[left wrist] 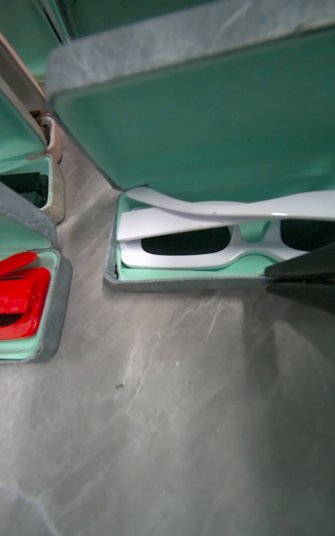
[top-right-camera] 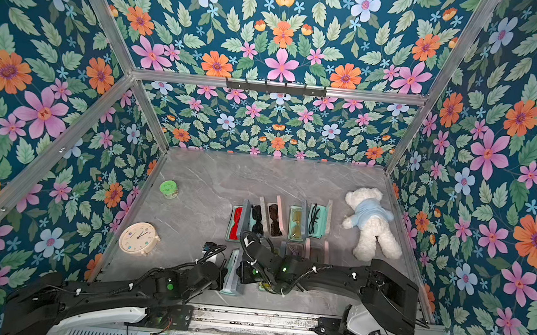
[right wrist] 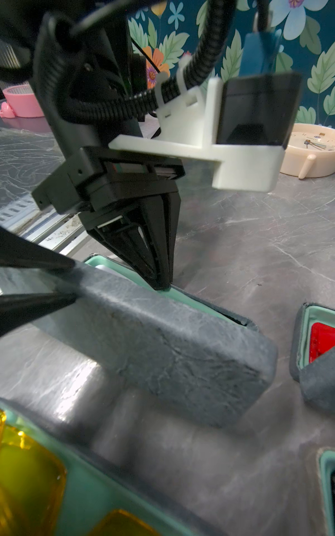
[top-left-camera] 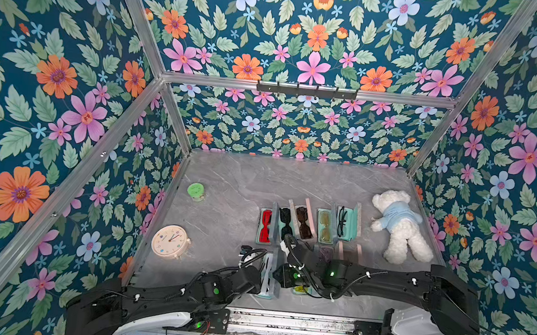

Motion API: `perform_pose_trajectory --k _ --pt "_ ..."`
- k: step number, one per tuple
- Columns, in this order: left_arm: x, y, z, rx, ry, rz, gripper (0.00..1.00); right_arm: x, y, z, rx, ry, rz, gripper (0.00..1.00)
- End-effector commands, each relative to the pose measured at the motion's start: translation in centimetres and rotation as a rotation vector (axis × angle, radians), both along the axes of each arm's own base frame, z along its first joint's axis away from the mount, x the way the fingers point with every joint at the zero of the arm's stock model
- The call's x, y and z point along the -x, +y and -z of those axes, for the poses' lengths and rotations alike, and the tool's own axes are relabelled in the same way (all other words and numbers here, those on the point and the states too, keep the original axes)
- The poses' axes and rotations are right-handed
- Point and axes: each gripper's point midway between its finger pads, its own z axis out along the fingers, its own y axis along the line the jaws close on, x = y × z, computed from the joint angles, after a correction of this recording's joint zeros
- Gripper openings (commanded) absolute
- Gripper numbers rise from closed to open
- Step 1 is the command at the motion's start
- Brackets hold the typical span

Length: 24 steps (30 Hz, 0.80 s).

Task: Close the glasses case
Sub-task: Close the glasses case at the center of the board.

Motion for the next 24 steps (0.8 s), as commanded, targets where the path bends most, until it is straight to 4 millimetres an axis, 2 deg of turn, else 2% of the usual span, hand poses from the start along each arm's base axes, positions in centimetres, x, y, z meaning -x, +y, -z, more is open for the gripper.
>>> perform_pose_trajectory --k 1,24 --pt "0.47 0.24 0.47 -0.009 0.025 0.003 0.07 0.43 -0.59 0.87 0.047 0.016 -0.004 0.17" --pt "0.47 0.24 0.38 -0.003 0.017 -0.005 0.05 0.56 -0.53 1.33 0.048 0.017 -0.006 0.16"
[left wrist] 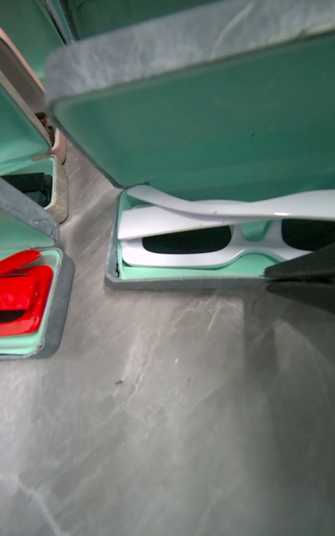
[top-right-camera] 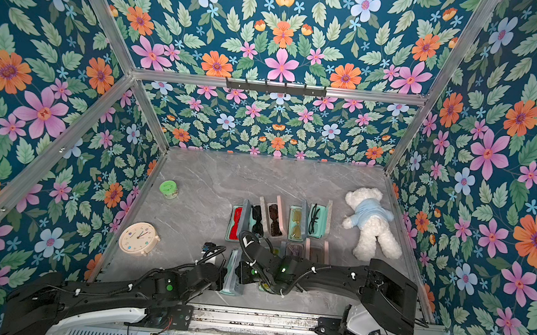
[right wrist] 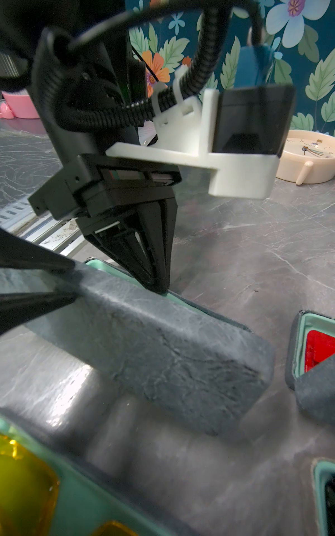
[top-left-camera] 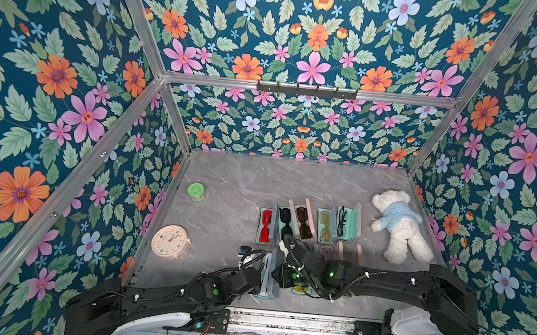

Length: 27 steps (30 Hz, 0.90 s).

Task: Close the glasses case
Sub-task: Close the glasses case at the center of the board.

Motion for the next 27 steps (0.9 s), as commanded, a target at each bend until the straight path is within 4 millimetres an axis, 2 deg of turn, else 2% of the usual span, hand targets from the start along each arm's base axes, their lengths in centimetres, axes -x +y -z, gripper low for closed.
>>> perform_pose_trajectory --k 1,27 --pt "0.4 0.12 0.33 -0.009 0.021 0.007 0.05 0.49 -0.98 1.49 0.061 0.025 -0.001 0.16" --pt "0.31 -0.06 0.1 -0.007 0.013 0.005 0.05 0.48 -0.55 2.08 0.074 0.032 -0.001 0.16"
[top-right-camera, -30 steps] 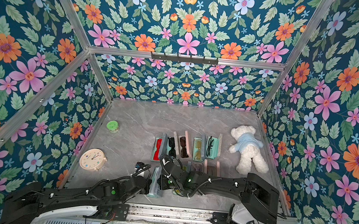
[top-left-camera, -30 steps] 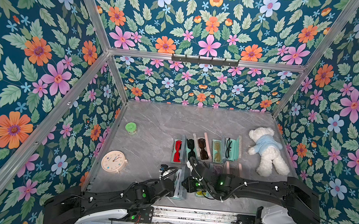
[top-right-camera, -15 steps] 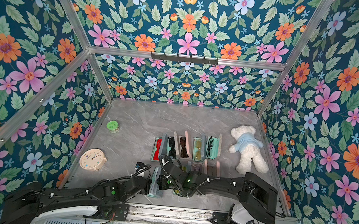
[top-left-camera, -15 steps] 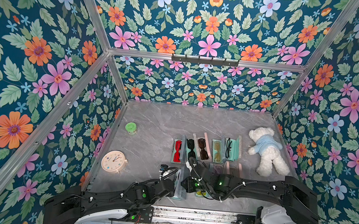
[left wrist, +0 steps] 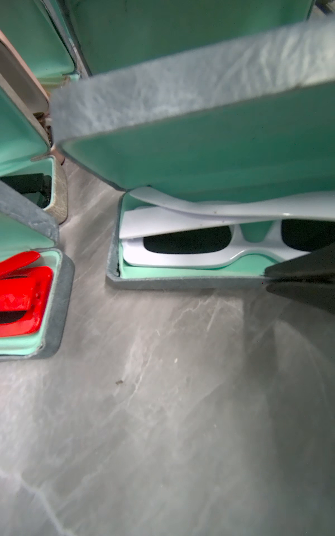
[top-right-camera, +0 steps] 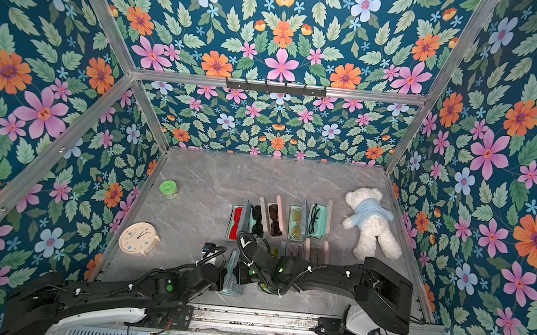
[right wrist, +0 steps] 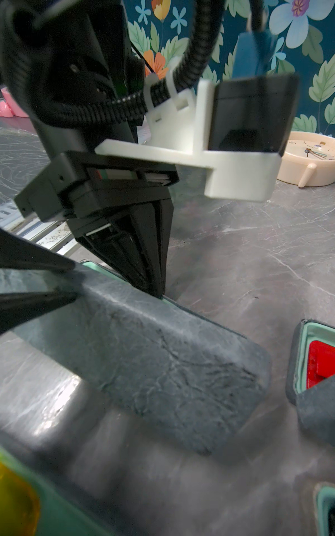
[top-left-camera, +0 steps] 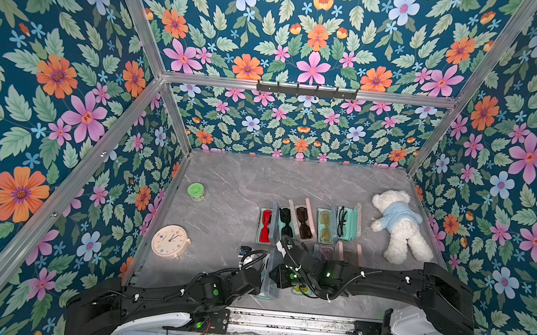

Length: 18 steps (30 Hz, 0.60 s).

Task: Close the glasses case
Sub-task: Close the glasses case at the center of the board.

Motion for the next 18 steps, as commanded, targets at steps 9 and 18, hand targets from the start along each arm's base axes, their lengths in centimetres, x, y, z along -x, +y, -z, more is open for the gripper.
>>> perform_pose_trajectory --k 9,18 --pt "0.25 -0.22 0.1 0.001 0.018 0.005 0.05 0.48 -1.12 1.67 0.075 0.034 0.005 0.16" --pt "0.2 -0.46 -0.01 0.002 0.017 0.008 0.05 0.54 -1.09 1.91 0.08 0.037 0.003 0.16"
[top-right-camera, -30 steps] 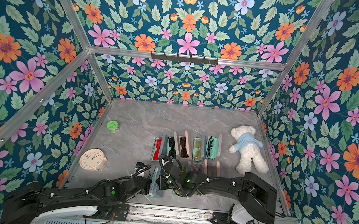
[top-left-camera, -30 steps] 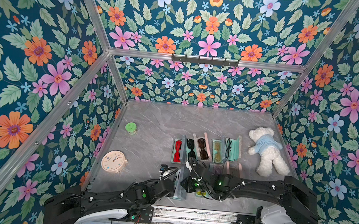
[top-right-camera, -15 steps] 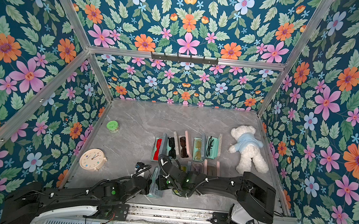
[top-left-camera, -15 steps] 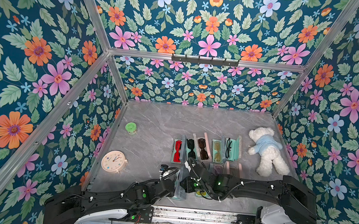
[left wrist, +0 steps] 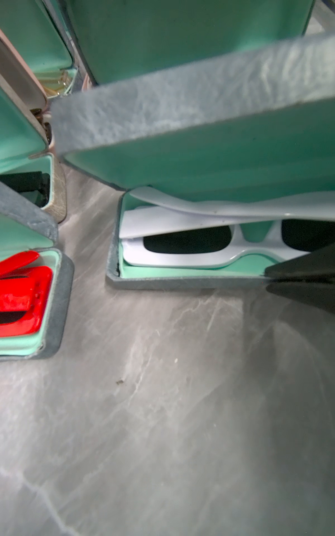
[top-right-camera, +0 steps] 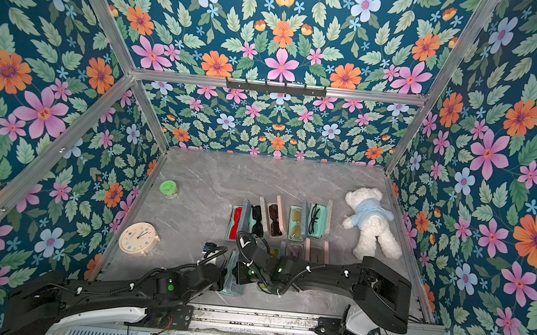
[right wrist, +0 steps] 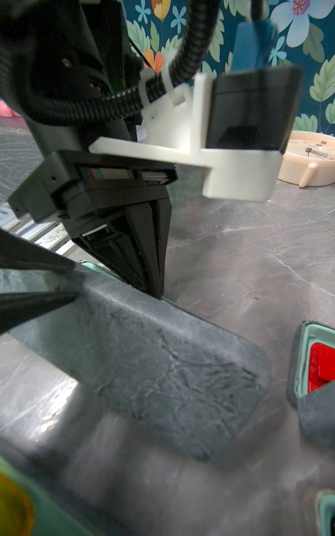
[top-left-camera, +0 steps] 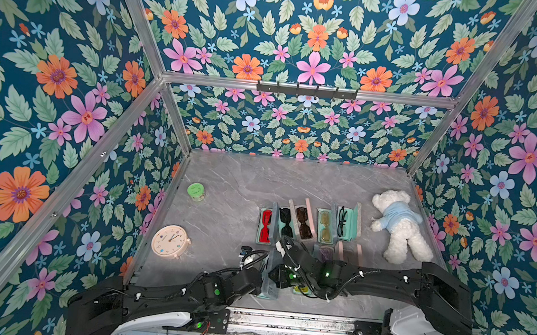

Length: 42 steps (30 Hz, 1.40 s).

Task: Close the glasses case
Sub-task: Close the glasses case at the center of the board.

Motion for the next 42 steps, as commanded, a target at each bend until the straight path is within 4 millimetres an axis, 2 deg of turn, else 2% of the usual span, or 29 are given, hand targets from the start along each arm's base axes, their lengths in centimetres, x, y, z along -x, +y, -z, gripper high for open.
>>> perform_pose_trajectory --k 1,31,36,42 --pt "0.3 -0.4 0.0 0.017 0.018 0.009 0.05 0.5 -1.3 1.7 0.079 0.037 0.005 0.16" --pt "0.4 -0.3 -0.3 0.055 0.004 0.008 0.04 0.5 -0.6 2.9 0.086 0.054 0.006 0.16" --pt "0.4 -0.4 -0.7 0.073 -0.004 0.008 0.04 0.4 -0.6 2.8 0.086 0.054 0.01 0.17" --pt "0.2 -0.6 -1.2 0.09 -0.017 0.006 0.04 0.2 -1.1 1.4 0.078 0.029 0.024 0.25"
